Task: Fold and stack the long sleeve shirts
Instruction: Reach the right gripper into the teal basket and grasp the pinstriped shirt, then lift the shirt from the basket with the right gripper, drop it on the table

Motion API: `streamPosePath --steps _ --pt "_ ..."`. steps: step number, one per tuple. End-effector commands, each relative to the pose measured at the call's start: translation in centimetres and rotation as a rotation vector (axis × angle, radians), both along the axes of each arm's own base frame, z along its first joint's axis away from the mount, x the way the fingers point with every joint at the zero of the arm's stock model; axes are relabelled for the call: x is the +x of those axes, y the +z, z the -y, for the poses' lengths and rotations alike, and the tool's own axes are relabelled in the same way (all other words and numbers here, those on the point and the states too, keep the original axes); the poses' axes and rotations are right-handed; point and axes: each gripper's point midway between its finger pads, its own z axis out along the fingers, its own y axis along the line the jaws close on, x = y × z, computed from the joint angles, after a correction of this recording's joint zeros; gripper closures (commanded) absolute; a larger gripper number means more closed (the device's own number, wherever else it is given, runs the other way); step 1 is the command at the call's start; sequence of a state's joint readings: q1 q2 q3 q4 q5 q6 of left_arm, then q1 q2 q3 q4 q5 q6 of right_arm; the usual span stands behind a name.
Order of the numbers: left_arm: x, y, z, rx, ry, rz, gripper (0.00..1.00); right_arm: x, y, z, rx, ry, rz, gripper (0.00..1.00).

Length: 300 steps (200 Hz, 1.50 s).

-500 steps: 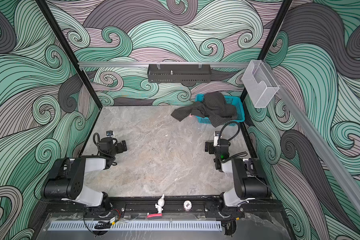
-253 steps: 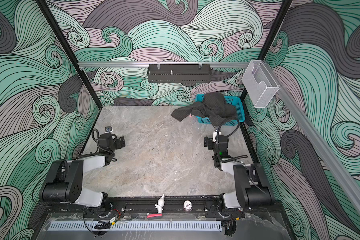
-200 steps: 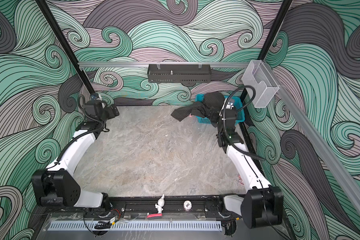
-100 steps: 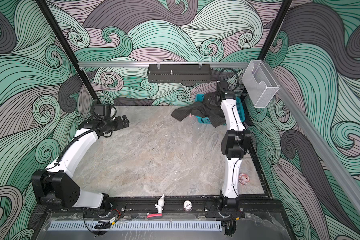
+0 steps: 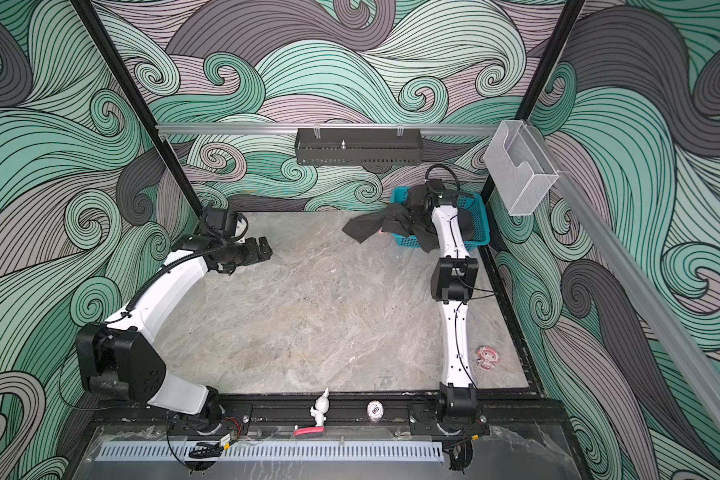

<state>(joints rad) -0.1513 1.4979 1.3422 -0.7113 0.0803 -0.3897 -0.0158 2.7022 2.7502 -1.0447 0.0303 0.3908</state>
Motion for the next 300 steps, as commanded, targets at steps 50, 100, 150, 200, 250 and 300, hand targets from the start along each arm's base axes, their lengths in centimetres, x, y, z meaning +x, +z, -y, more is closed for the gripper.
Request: streamPosePath --steps 50,100,150,200,250,300 --pt "-0.3 2.0 0.8 -0.021 -0.05 0.021 0.28 3.6 6.7 -0.8 0.079 -0.029 0.244 0.91" --pt "-1.7 4.9 0.6 -0.011 -0.072 0.103 0.51 0.0 21.9 -3.6 0.069 0.079 0.465 1.0" --pt "-4.0 8.0 -0.2 -0.003 -0.063 0.195 0.69 -8.8 34.2 -8.0 0.069 0.218 0.616 1.0" --pt "-6.5 10.4 -1.4 0.02 -0.033 0.262 0.73 -18.5 45.3 -17.7 0.227 0.595 0.863 1.0" --pt "-8.6 11.8 -2.8 0.026 0.023 0.323 0.73 -27.5 52.1 -29.1 0.532 1.04 1.063 1.0" --pt "-9.9 13.0 -4.6 0.072 0.078 0.359 0.73 -30.1 54.7 -36.2 0.813 1.196 1.136 1.0"
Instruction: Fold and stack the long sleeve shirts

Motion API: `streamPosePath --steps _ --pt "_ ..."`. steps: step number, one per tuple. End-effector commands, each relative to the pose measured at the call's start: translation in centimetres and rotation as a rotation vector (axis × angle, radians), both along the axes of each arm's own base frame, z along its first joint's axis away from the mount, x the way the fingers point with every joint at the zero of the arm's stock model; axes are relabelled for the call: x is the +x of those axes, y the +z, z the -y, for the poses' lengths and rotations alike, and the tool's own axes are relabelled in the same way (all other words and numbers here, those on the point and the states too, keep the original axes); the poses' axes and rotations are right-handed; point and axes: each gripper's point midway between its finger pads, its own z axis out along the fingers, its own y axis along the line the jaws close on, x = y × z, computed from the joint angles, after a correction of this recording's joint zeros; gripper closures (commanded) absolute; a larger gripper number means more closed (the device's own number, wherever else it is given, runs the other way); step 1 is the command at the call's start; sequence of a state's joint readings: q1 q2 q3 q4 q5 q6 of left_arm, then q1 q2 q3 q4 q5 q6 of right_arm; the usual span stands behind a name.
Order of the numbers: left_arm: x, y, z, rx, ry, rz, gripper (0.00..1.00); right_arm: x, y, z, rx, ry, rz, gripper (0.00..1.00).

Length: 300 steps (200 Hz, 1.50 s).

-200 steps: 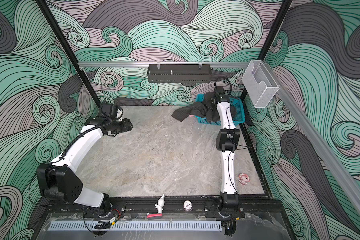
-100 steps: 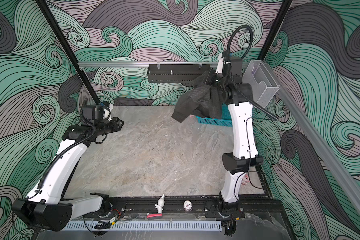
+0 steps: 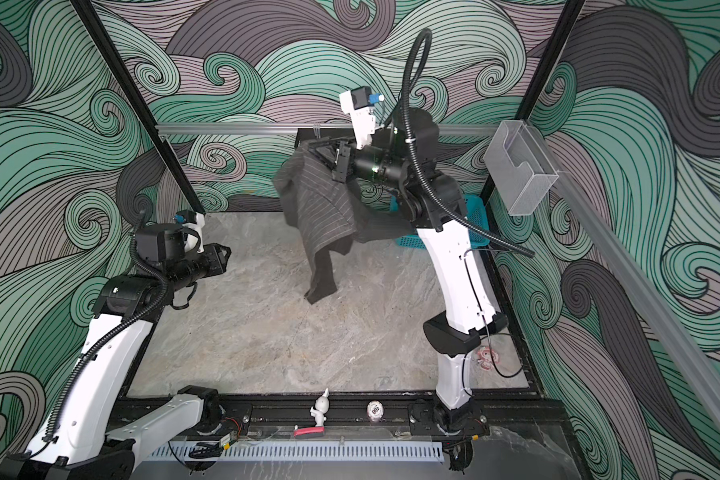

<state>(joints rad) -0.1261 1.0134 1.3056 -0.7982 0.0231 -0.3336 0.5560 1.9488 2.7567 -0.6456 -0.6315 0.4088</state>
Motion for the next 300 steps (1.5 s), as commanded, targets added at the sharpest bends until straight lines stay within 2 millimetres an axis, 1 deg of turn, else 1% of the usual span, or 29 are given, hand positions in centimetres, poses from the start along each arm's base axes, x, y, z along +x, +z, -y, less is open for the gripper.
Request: streamPosePath --steps 1,8,17,20,30,58,76,99,115,116,131,141,144,147,164,167,171,180,186,193,200,207,213,223,237,258,277,294,300 --pt "-1.0 -0.1 -1.5 0.033 0.059 -0.013 0.73 -1.8 3.4 -2.1 0.138 0.138 0.079 1.0" --pt "-1.1 0.0 -1.8 0.042 0.067 -0.01 0.73 -1.8 3.4 -2.7 0.152 0.154 0.075 1.0" --pt "-1.3 0.1 -2.1 0.052 0.079 -0.008 0.73 -1.2 2.7 -3.5 0.157 0.168 0.042 1.0" --pt "-1.3 0.1 -2.2 0.056 0.082 -0.009 0.73 -1.2 2.9 -3.7 0.17 0.173 0.053 1.0" --pt "-1.5 0.1 -2.5 0.067 0.095 -0.011 0.73 -0.8 2.5 -4.4 0.178 0.183 0.034 1.0" --pt "-1.5 0.0 -2.9 0.078 0.113 -0.016 0.73 1.1 -0.2 -5.7 0.132 0.17 -0.017 1.0" --pt "-1.4 -0.1 -2.9 0.077 0.113 -0.017 0.73 2.6 -3.8 -6.4 0.04 0.136 -0.079 1.0" --pt "-1.2 -0.2 -2.9 0.074 0.114 -0.021 0.73 4.0 -7.8 -6.5 -0.061 0.086 -0.128 1.0" --pt "-1.1 -0.4 -2.7 0.065 0.11 -0.023 0.73 5.4 -11.8 -6.1 -0.15 0.038 -0.183 1.0" --pt "-1.1 -0.4 -2.7 0.065 0.109 -0.024 0.73 5.4 -11.7 -6.0 -0.151 0.035 -0.18 1.0" --pt "-1.1 -0.7 -2.6 0.064 0.104 -0.031 0.72 6.6 -16.2 -4.6 -0.242 -0.035 -0.237 1.0" --pt "-1.1 -1.0 -2.7 0.069 0.104 -0.036 0.71 7.1 -19.3 -3.3 -0.298 -0.088 -0.275 1.0" --pt "-1.1 -1.1 -2.7 0.071 0.103 -0.038 0.71 7.2 -19.9 -2.9 -0.309 -0.103 -0.276 1.0" --pt "-1.1 -1.1 -2.7 0.073 0.102 -0.04 0.7 7.3 -21.3 -2.3 -0.33 -0.118 -0.294 1.0" --pt "-1.1 -1.9 -2.7 0.084 0.098 -0.059 0.67 7.6 -27.3 0.9 -0.424 -0.212 -0.365 0.94" --pt "-1.1 -2.0 -2.7 0.085 0.097 -0.063 0.66 7.5 -27.9 1.5 -0.434 -0.228 -0.37 0.94" --pt "-1.1 -2.1 -2.7 0.085 0.096 -0.067 0.65 7.3 -29.2 2.3 -0.457 -0.243 -0.386 0.93" --pt "-1.0 -2.5 -2.6 0.083 0.091 -0.078 0.62 7.2 -32.2 4.2 -0.506 -0.287 -0.431 0.84" --pt "-1.0 -2.9 -2.5 0.079 0.087 -0.087 0.6 7.0 -34.2 5.4 -0.541 -0.316 -0.464 0.7" --pt "-0.9 -3.2 -2.3 0.073 0.082 -0.097 0.58 6.8 -36.1 6.7 -0.576 -0.339 -0.494 0.59" --pt "-0.9 -3.7 -2.2 0.066 0.076 -0.11 0.56 6.3 -37.5 7.9 -0.611 -0.36 -0.516 0.49" --pt "-0.8 -4.3 -2.0 0.059 0.071 -0.126 0.54 6.1 -38.7 9.3 -0.654 -0.399 -0.53 0.42" --pt "-0.8 -4.8 -1.8 0.05 0.064 -0.14 0.52 5.8 -39.3 10.4 -0.685 -0.433 -0.535 0.36" --pt "-0.8 -5.6 -1.4 0.036 0.05 -0.164 0.48 5.4 -39.6 11.9 -0.715 -0.477 -0.531 0.28" --pt "-0.8 -6.7 -0.8 0.02 0.018 -0.194 0.43 4.8 -39.2 14.0 -0.741 -0.552 -0.523 0.22" --pt "-0.7 -8.5 0.2 -0.022 -0.015 -0.233 0.38 4.0 -38.3 16.6 -0.763 -0.643 -0.513 0.17" --pt "-0.4 -10.6 1.0 -0.069 -0.032 -0.28 0.34 3.3 -37.9 18.5 -0.783 -0.726 -0.523 0.14" --pt "0.0 -12.5 1.8 -0.111 -0.038 -0.326 0.32 2.3 -38.1 19.4 -0.774 -0.768 -0.544 0.14" --pt "0.2 -13.1 2.1 -0.125 -0.041 -0.339 0.31 2.0 -38.3 19.4 -0.759 -0.77 -0.556 0.14"
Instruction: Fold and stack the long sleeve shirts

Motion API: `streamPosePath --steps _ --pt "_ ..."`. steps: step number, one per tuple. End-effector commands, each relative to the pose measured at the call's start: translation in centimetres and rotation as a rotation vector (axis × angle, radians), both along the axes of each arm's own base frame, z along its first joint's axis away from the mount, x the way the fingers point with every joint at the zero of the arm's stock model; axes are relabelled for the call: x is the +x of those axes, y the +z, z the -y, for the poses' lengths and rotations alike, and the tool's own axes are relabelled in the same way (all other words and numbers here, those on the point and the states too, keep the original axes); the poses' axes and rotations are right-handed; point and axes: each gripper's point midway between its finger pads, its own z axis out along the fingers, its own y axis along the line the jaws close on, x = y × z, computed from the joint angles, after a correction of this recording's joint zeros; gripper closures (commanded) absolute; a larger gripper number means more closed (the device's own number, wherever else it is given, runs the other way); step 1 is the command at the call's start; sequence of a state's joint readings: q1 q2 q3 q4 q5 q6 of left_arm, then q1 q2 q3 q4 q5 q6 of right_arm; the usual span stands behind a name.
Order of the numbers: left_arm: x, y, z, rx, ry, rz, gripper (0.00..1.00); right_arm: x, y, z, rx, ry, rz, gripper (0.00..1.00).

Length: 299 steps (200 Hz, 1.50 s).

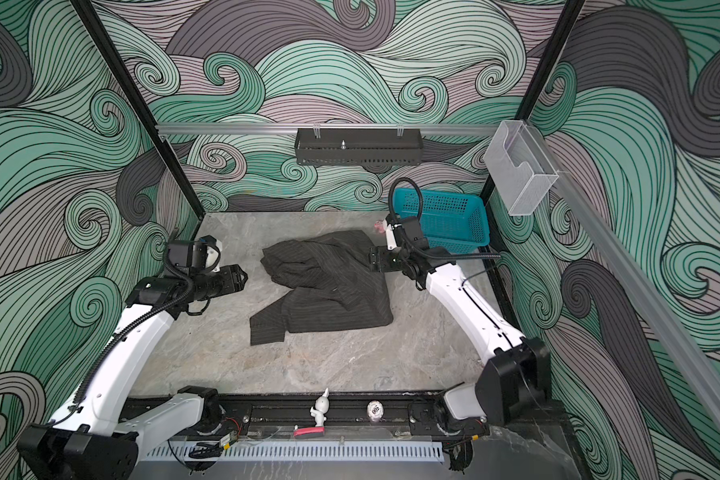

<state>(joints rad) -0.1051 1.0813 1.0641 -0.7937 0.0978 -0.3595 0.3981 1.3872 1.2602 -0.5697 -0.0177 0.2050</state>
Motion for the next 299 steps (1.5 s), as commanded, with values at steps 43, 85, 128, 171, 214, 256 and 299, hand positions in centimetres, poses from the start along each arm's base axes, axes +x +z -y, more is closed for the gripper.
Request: streamPosePath --steps 43,85,128,171,214,256,299 --pt "3.4 -4.1 2.7 -0.196 0.049 -0.096 0.25 -4.7 -4.3 1.3 0.129 -0.155 -0.179 0.15" --pt "6.5 -5.9 2.0 -0.31 0.196 -0.151 0.14 -8.9 -6.2 0.9 0.371 -0.283 -0.209 0.15" --pt "12.0 -7.3 1.3 -0.507 0.318 -0.139 0.14 -11.4 -9.4 0.8 0.542 -0.402 -0.26 0.15" --pt "16.8 -8.9 0.3 -0.594 0.385 -0.116 0.17 -10.9 -11.6 0.4 0.65 -0.45 -0.189 0.13" --pt "20.4 -10.5 -0.7 -0.571 0.37 -0.121 0.27 -10.1 -14.8 0.1 0.607 -0.448 -0.169 0.11" --pt "22.3 -11.1 0.3 -0.595 0.288 -0.129 0.38 -8.9 -16.6 -0.9 0.587 -0.437 -0.189 0.13" --pt "22.8 -10.9 1.7 -0.582 0.194 -0.131 0.52 -8.1 -17.9 -1.4 0.569 -0.44 -0.207 0.15"
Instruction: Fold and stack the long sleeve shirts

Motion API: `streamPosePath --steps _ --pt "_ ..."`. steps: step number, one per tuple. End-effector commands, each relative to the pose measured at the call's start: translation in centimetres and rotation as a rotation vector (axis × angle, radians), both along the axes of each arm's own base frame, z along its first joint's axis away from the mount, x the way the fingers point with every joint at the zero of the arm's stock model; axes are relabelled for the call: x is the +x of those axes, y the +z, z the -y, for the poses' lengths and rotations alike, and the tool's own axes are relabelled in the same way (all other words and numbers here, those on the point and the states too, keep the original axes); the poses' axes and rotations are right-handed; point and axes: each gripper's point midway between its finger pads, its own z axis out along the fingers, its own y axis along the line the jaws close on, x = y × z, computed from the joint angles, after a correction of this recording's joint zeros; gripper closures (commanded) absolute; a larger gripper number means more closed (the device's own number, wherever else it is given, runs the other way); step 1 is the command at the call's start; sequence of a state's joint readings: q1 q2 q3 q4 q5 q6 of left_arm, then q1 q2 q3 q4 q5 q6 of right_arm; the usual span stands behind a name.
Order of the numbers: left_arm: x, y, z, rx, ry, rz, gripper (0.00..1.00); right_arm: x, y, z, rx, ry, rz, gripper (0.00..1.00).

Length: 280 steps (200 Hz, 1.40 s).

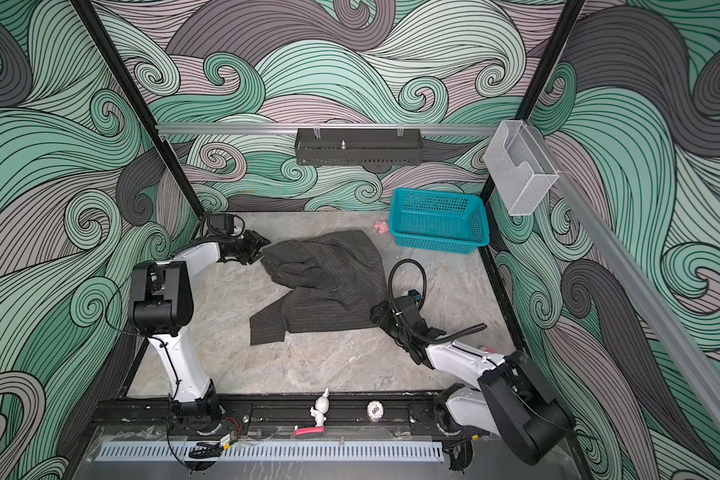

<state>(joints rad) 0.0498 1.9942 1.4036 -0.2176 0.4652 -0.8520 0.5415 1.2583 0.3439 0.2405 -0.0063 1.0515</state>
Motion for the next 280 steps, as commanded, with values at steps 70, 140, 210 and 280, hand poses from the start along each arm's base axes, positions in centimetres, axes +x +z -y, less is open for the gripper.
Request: streamPosePath --steps 70,140,210,280 --pt "-0.6 1.9 2.0 0.032 -0.146 0.032 0.96 3.2 0.6 -0.2 -0.004 -0.017 0.081 0.19" --pt "-2.1 5.2 2.1 0.056 -0.192 0.074 1.0 4.2 0.7 1.3 0.004 -0.062 0.077 0.36" --pt "-3.0 15.4 -3.8 0.249 -0.123 0.248 1.0 6.9 4.4 2.3 0.037 -0.041 0.118 1.0" --pt "-3.6 25.7 -11.2 0.413 0.013 0.428 1.0 10.0 15.5 2.3 -0.12 0.229 0.056 0.98"
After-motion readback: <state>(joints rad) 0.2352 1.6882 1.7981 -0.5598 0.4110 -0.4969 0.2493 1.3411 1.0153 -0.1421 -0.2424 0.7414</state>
